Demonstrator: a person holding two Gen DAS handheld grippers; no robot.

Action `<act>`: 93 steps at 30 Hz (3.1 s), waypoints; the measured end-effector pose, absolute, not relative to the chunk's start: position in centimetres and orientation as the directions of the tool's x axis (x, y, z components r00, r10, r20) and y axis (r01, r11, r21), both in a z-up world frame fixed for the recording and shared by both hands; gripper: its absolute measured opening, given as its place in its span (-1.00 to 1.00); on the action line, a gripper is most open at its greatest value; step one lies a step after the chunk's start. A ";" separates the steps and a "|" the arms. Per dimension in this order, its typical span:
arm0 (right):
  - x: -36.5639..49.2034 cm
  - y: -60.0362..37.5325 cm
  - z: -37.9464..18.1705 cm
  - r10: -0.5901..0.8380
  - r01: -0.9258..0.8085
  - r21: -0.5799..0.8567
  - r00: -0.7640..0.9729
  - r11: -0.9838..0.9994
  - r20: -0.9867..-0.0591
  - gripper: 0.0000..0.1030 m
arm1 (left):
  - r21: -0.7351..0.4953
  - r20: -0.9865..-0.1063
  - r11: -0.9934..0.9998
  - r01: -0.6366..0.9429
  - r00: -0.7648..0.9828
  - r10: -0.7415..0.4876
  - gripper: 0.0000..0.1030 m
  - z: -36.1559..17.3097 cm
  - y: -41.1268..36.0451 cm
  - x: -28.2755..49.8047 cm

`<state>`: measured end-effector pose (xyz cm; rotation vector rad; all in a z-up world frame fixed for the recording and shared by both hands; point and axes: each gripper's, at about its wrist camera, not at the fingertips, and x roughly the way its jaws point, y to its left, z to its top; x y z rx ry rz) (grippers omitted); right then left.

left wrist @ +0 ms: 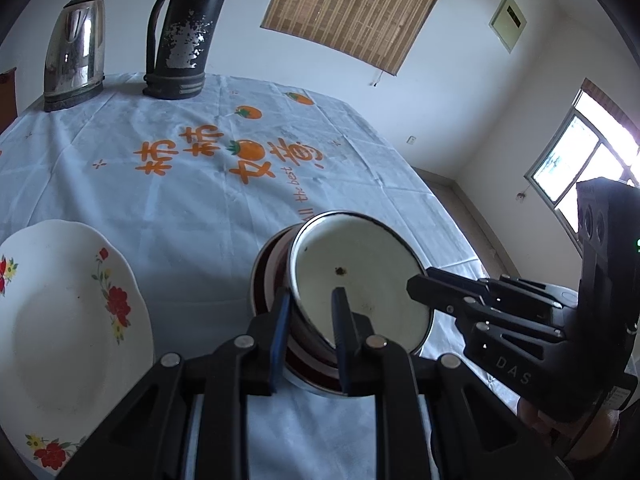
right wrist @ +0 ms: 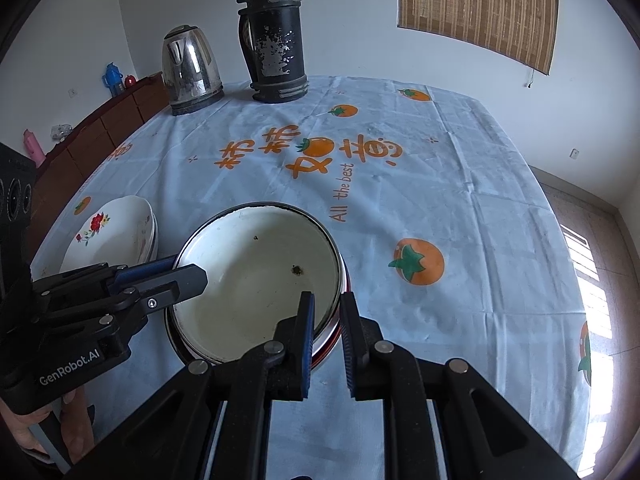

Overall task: Organize plates and bowls
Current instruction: 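Lower the enamel bowl into the pink bowl with both tools, then open both tools and release the enamel bowl in the stack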

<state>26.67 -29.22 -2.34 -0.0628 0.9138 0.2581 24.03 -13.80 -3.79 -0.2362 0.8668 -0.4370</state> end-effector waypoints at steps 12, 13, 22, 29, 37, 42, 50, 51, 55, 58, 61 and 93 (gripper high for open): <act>26.3 -29.2 -2.3 0.189 -0.254 0.041 0.590 0.966 -0.785 -0.70 | -0.375 -0.681 0.885 0.275 0.566 -0.464 -0.68 -3.8 -13.8 24.0; 26.4 -29.2 -2.3 0.186 -0.255 0.037 0.591 0.966 -0.785 -0.70 | -0.375 -0.681 0.885 0.275 0.567 -0.464 -0.68 -3.8 -13.8 24.0; 26.2 -28.9 -2.3 0.169 -0.255 0.013 0.601 0.967 -0.781 -0.70 | -0.371 -0.681 0.886 0.280 0.566 -0.464 -0.68 -3.8 -13.9 24.0; 26.1 -28.9 -1.8 0.167 -0.260 0.001 0.616 0.966 -0.770 -0.70 | -0.369 -0.680 0.885 0.286 0.565 -0.466 -0.68 -3.8 -14.0 24.0; 25.8 -28.8 -1.7 0.168 -0.262 -0.001 0.621 0.965 -0.766 -0.70 | -0.368 -0.679 0.885 0.287 0.567 -0.466 -0.68 -3.8 -14.1 23.8; 25.7 -29.2 -1.8 0.177 -0.253 0.016 0.629 0.967 -0.757 -0.70 | -0.333 -0.665 0.891 0.309 0.592 -0.454 -0.68 -3.2 -14.6 23.3; 25.3 -29.4 -1.7 0.180 -0.251 0.017 0.643 0.968 -0.744 -0.70 | -0.323 -0.646 0.891 0.319 0.614 -0.453 -0.66 -2.6 -14.4 23.1; 25.2 -29.5 -1.7 0.178 -0.248 0.017 0.647 0.969 -0.741 -0.70 | -0.305 -0.646 0.899 0.314 0.626 -0.438 -0.61 -2.5 -14.5 23.0; 25.0 -30.0 -1.4 0.172 -0.232 0.018 0.663 0.972 -0.729 -0.70 | -0.289 -0.634 0.897 0.334 0.635 -0.441 -0.28 -2.2 -14.8 22.7; 25.0 -30.4 -1.3 0.171 -0.222 0.025 0.670 0.975 -0.722 -0.70 | -0.284 -0.628 0.900 0.331 0.645 -0.435 -0.28 -2.1 -14.7 22.7; 24.9 -30.5 -1.3 0.170 -0.218 0.027 0.677 0.976 -0.716 -0.69 | -0.293 -0.628 0.903 0.315 0.648 -0.430 -0.28 -2.2 -14.3 22.9; 24.8 -32.0 -4.6 0.193 -0.136 0.141 0.789 0.981 -0.583 0.01 | -0.271 -0.652 0.937 0.219 0.674 -0.346 0.31 -4.2 -13.4 23.3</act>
